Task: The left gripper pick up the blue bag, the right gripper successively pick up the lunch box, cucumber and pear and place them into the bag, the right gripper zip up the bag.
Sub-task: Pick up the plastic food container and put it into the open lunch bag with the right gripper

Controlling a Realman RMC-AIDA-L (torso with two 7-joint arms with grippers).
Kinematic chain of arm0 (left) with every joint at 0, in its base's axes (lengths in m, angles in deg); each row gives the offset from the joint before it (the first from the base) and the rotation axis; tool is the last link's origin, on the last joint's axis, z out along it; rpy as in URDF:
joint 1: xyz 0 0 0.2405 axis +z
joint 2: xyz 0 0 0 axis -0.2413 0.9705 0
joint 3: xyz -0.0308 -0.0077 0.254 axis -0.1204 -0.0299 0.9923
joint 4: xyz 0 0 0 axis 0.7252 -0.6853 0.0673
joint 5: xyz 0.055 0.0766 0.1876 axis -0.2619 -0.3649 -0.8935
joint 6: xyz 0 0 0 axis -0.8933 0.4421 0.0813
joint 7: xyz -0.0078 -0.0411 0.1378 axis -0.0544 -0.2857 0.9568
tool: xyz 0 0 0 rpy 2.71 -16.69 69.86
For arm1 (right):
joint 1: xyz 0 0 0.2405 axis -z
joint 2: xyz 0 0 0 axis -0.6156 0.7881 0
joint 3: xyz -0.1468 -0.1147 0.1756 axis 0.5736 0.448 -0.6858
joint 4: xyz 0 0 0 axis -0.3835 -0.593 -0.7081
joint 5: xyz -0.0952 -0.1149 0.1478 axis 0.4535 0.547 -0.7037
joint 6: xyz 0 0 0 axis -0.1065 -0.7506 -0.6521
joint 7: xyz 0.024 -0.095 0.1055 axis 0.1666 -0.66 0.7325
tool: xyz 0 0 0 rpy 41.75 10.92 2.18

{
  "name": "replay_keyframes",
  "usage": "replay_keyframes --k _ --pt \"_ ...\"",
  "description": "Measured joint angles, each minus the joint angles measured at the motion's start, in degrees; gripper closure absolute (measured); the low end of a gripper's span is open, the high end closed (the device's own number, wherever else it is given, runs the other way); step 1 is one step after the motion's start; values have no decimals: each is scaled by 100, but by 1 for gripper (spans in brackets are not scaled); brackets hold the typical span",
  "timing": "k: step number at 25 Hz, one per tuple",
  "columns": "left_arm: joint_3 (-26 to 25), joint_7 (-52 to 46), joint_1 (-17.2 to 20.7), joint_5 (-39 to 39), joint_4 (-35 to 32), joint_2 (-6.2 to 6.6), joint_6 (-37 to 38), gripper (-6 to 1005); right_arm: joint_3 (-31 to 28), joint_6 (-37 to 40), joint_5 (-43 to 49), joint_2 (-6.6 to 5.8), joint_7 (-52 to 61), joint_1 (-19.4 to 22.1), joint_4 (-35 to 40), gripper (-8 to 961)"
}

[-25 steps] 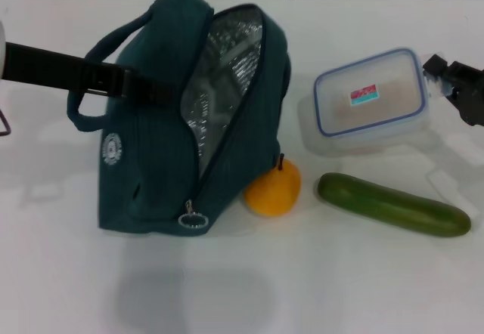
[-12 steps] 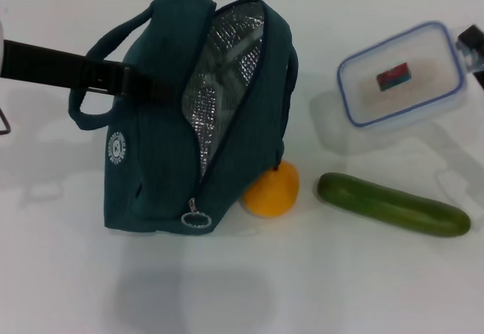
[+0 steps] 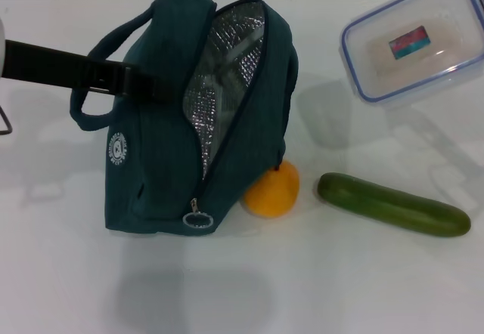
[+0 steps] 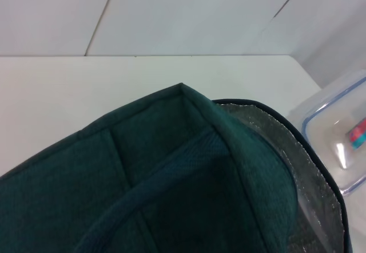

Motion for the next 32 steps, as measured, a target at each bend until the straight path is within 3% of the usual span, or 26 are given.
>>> replay_keyframes --k 22,32 --pt "44 13 -75 -19 50 -7 -3 958 2 72 -400 41 388 -69 -124 828" --pt "62 13 -127 -45 56 -7 5 958 8 333 -554 56 481 -374 -263 824"
